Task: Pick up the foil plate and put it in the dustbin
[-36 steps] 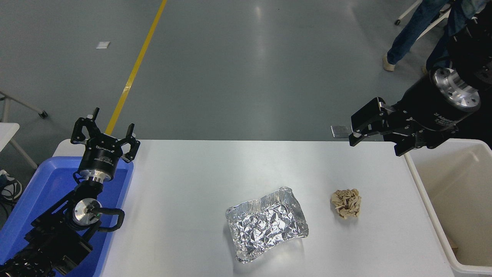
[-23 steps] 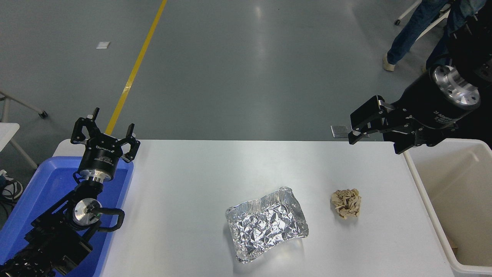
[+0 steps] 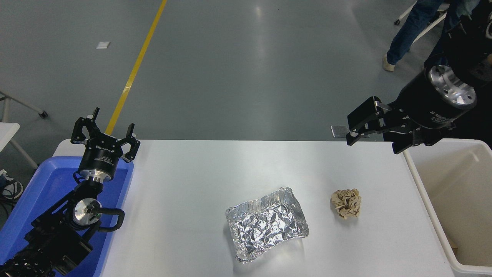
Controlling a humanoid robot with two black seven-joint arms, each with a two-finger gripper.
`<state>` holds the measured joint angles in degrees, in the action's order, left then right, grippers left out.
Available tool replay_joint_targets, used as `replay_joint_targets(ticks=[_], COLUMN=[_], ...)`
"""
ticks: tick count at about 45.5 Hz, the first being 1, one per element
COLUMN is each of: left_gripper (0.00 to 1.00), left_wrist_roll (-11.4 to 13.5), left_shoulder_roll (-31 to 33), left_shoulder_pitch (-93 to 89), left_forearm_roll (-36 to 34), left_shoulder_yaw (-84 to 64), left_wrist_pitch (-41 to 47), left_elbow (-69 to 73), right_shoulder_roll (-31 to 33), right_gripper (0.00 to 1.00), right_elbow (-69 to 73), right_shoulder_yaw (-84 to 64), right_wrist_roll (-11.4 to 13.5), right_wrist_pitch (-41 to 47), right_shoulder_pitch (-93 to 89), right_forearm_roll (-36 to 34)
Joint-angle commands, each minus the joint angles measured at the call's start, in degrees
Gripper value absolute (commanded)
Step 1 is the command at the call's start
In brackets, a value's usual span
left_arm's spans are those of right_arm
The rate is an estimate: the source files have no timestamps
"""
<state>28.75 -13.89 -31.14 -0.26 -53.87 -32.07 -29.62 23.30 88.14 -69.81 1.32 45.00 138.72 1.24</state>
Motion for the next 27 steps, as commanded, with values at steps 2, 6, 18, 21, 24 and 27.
replay_joint_targets(ticks=[2,6,18,21,24,27], left_gripper=[0.98,0.98,0.98,0.98,0.98,0.98], left_wrist_roll=[-0.01,-0.01,-0.01,-0.01,-0.01,-0.1], left_shoulder_roll=[0.0,0.0,0.0,0.0,0.0,0.0], left_shoulder_pitch=[0.03,0.03,0.03,-0.06,-0.06,-0.06], left_forearm_roll=[0.0,0.0,0.0,0.0,0.0,0.0], left_shoulder_yaw=[0.0,0.0,0.0,0.0,0.0,0.0], left_wrist_pitch=[-0.01,-0.01,-0.01,-0.01,-0.01,-0.01], left_elbow=[0.0,0.0,0.0,0.0,0.0,-0.08], right_shoulder_roll=[-1.24,-1.15,-0.71,-0.71,-0.88,-0.97], right_gripper=[1.0,1.0,1.0,1.0,1.0,1.0], right_elbow=[-0.25,-0.25,-0.25,-0.34,-0.69,-0.78], right_shoulder_yaw=[0.02,0.11,0.2,-0.15,-0.59,-0.77], right_wrist_roll=[-0.09,-0.09,-0.09,-0.18,-0.09,-0.09], right_wrist_pitch=[0.0,0.0,0.0,0.0,0.0,0.0], right_shoulder_pitch=[-0.82,-0.91,-1.61,-1.7,-1.7,-1.7], right_forearm_roll=[-0.1,-0.1,-0.18,-0.8,-2.64,-4.49])
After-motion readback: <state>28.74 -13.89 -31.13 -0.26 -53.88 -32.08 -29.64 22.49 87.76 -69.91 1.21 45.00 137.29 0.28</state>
